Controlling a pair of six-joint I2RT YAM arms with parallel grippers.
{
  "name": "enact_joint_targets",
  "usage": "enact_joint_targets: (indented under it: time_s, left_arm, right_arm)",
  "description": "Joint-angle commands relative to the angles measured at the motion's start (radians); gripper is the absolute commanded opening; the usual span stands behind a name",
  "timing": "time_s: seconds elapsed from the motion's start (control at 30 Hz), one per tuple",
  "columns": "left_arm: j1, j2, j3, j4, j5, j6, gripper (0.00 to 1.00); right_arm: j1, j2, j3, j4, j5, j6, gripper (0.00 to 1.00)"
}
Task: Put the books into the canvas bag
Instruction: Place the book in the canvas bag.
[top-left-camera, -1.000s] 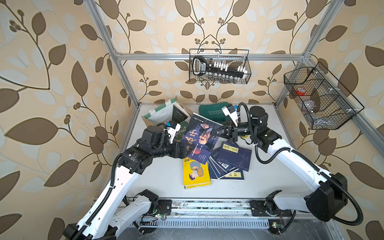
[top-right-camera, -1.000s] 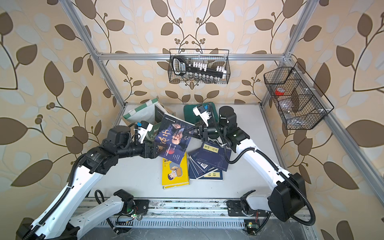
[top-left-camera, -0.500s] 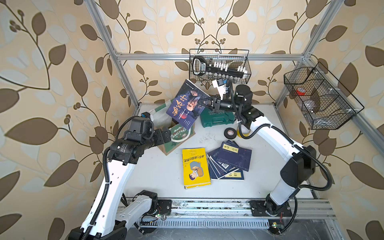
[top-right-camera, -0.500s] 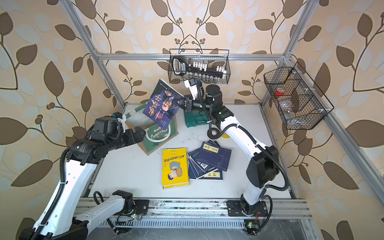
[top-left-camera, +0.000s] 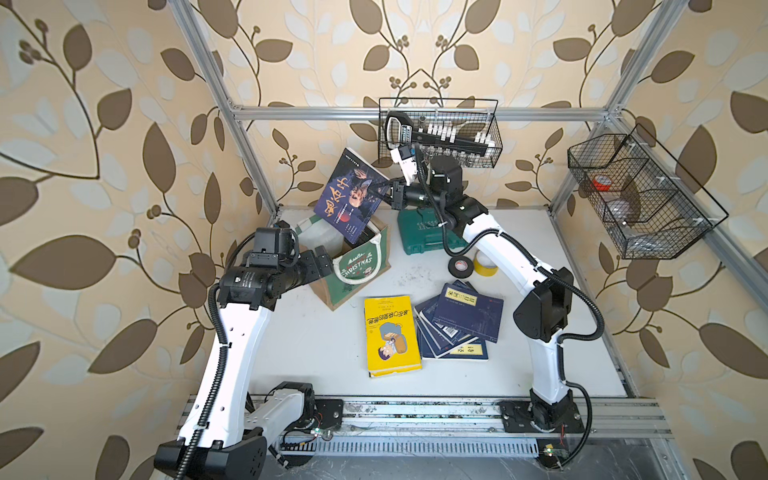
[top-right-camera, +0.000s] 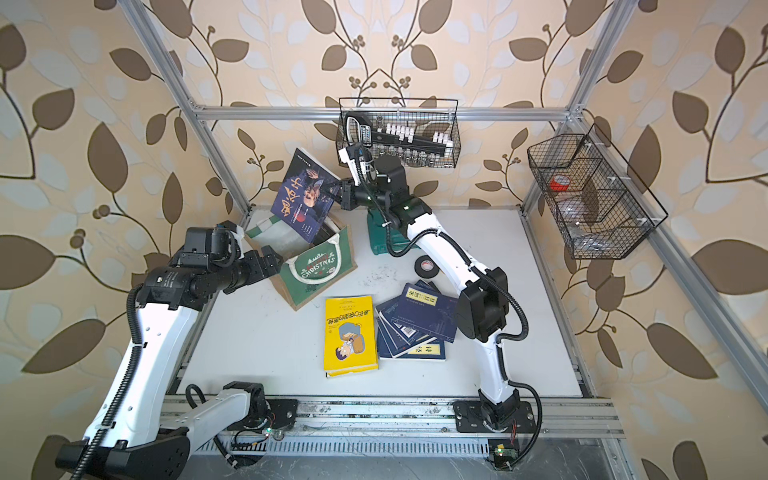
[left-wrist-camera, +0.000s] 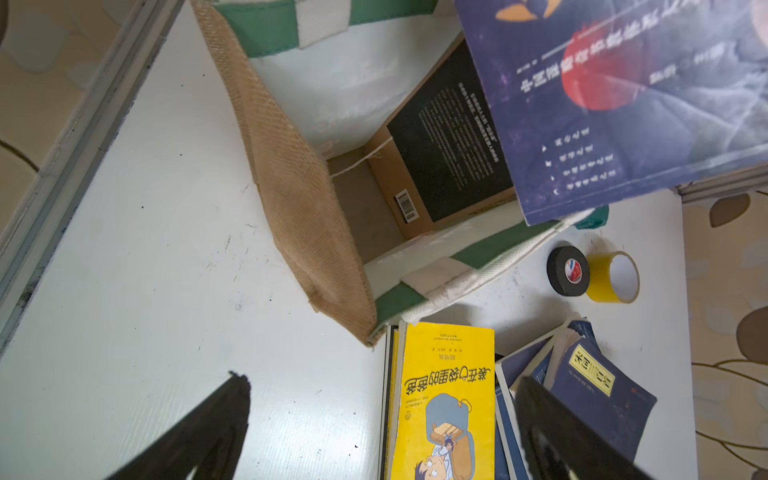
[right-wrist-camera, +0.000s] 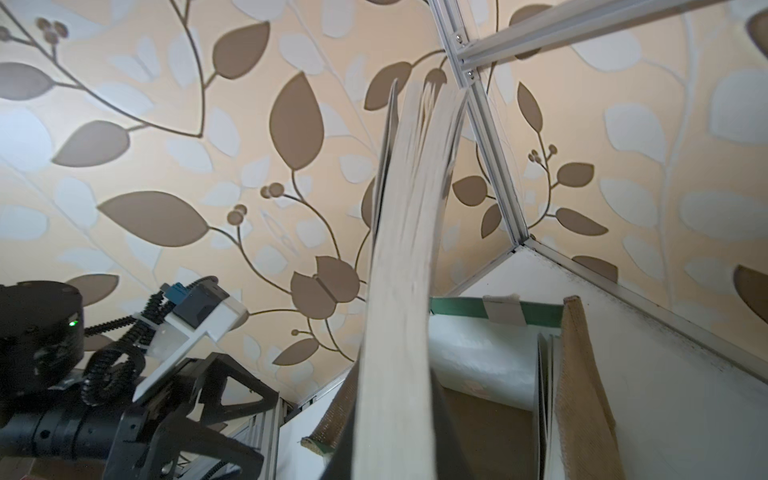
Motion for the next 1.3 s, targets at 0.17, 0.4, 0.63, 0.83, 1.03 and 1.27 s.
enact_joint_targets:
  time_s: [0.17,0.4,0.63,0.83,1.03,1.27]
  left_arm:
    - [0.065,0.026,0.002,0.059,0.058,-0.046,0.99]
    - [0.084,0.043,-0.065,0.130,0.076,-0.076,0.99]
    - [0.092,0.052,-0.135,0.201,0.076,-0.088,0.99]
    - [0.093,0.053,-0.195,0.257,0.065,-0.088,0.99]
    - [0.105,0.052,-0.225,0.276,0.075,-0.087,0.99]
    - [0.110,0.059,-0.221,0.276,0.081,-0.087,0.99]
  right_arm:
    - [0.017,0.005,-0.020,-0.001,0.133,-0.096,0.00]
    - [0.052,0.026,-0.011,-0.073,0.258,-0.193,0.00]
    - [0.091,0.042,-0.036,-0.094,0.366,-0.246,0.00]
    - [0.123,0.072,-0.050,-0.081,0.455,-0.275,0.00]
    - [0.152,0.103,-0.054,-0.070,0.510,-0.284,0.00]
    - [0.157,0.126,-0.046,-0.079,0.530,-0.281,0.12]
